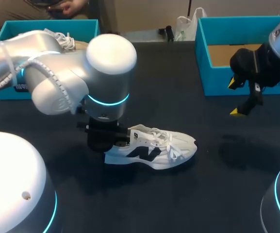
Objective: Take the shoe out of the shoebox, open the shoe tongue, remove and reinsert the insole, then place the shoe into the shoebox
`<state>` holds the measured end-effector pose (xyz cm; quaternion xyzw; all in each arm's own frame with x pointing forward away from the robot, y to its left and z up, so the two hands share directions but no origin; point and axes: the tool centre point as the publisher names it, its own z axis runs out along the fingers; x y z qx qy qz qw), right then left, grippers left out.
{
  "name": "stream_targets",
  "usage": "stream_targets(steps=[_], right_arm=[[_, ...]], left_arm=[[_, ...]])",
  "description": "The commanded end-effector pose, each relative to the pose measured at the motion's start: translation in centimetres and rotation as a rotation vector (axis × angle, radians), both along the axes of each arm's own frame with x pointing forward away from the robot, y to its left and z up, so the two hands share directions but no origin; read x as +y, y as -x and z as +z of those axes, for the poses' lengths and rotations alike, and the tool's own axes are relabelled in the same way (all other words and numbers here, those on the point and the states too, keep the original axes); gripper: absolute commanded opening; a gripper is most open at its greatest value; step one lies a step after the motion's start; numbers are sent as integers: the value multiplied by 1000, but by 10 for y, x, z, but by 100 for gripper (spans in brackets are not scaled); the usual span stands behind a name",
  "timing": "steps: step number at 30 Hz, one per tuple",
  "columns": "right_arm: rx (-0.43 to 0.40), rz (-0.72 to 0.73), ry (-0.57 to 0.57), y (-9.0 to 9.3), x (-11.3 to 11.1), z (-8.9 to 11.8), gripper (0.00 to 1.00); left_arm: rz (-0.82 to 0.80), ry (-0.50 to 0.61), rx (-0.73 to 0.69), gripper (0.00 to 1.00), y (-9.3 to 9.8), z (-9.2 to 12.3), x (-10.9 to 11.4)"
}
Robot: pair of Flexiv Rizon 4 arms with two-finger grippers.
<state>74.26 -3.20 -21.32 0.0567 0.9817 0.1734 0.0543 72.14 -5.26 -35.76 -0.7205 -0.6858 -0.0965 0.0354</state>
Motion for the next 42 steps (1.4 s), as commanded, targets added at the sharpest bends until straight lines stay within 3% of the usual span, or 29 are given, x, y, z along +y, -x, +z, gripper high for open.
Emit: stream_targets(steps=[1, 15, 17, 19, 20, 21, 22, 32, 42], right_arm=[[-1, 0, 1, 0, 0, -1, 100], [-1, 0, 1, 0, 0, -1, 100], [-1, 0, 1, 0, 0, -1, 100], [-1, 0, 1, 0, 0, -1, 100], [-1, 0, 1, 0, 0, -1, 100], [-1, 0, 1, 0, 0, -1, 100], [-1, 0, 1, 0, 0, -1, 100], [-1, 0, 1, 0, 0, -1, 100], [-1, 0, 1, 0, 0, -1, 100]], left_arm=[[15, -20, 8, 0, -6, -14, -6], [34, -34, 60, 0, -10, -32, 1], [26, -41, 59, 27, -9, -33, 2], [20, -48, 62, 46, -8, -33, 2], [19, -49, 64, 66, -8, -33, 3], [13, -48, 66, 93, -6, -31, 3], [8, -44, 65, 100, -5, -30, 4], [-18, 35, 75, 100, 4, -2, 9], [14, 139, 77, 100, -1, 31, 2]])
